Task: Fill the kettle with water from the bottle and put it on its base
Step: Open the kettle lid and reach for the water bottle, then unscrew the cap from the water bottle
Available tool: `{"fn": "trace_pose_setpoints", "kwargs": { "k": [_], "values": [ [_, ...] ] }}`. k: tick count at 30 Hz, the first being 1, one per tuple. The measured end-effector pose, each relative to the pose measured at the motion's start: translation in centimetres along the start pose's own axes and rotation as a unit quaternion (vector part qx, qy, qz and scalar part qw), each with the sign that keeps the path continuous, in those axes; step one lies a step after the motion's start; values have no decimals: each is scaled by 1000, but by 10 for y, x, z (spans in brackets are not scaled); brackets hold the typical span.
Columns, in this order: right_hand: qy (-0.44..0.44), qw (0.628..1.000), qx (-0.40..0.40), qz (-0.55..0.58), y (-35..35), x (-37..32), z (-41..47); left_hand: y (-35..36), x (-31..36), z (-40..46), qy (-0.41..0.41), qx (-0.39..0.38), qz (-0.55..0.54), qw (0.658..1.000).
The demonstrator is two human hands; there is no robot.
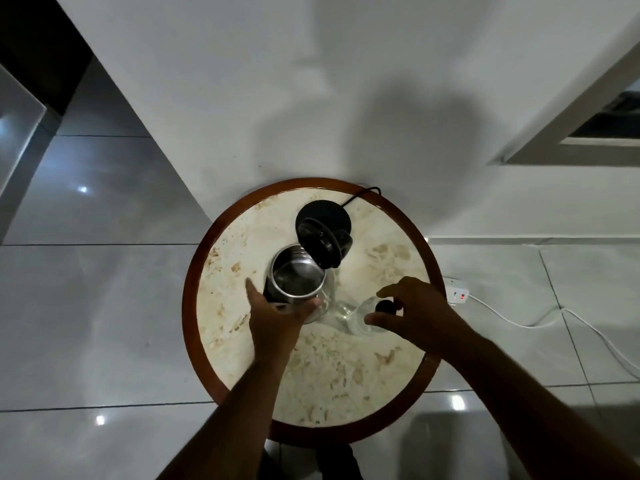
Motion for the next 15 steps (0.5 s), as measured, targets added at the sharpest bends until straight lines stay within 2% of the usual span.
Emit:
{"fn": "trace_pose_setpoints", "kwargs": {
  "k": [3, 5, 8, 10, 13, 15],
  "values": [
    [-38, 999, 1, -33, 1, -7, -4, 10, -39, -30, -121, -9, 9, 993],
    [-60, 997, -5, -56, 0, -11, -7, 25, -60, -53, -140, -76, 62, 985],
    [-85, 992, 2, -90, -4, -18, -7, 53, -51, -66, -9, -171, 132, 976],
    [-96, 990, 6, -105, -6, -20, -6, 75, -27, -64, 88, -231, 154, 957],
    [-114, 987, -1, -112, -3, -21, -2, 104, 11, -54, 196, -333, 181, 904],
    [-142, 984, -4, -109, 0, -25, -1, 115, 31, -47, 275, -364, 211, 864]
  ]
}}
Point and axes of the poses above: each hand's wrist, its own z-axis towards the middle knuckle, its own y-axis out of the palm, x = y × z, the point moved 6 cm from there along z, towards the middle knuckle, and after that the axes turned 9 degrees about x, right-handed, at the moved point
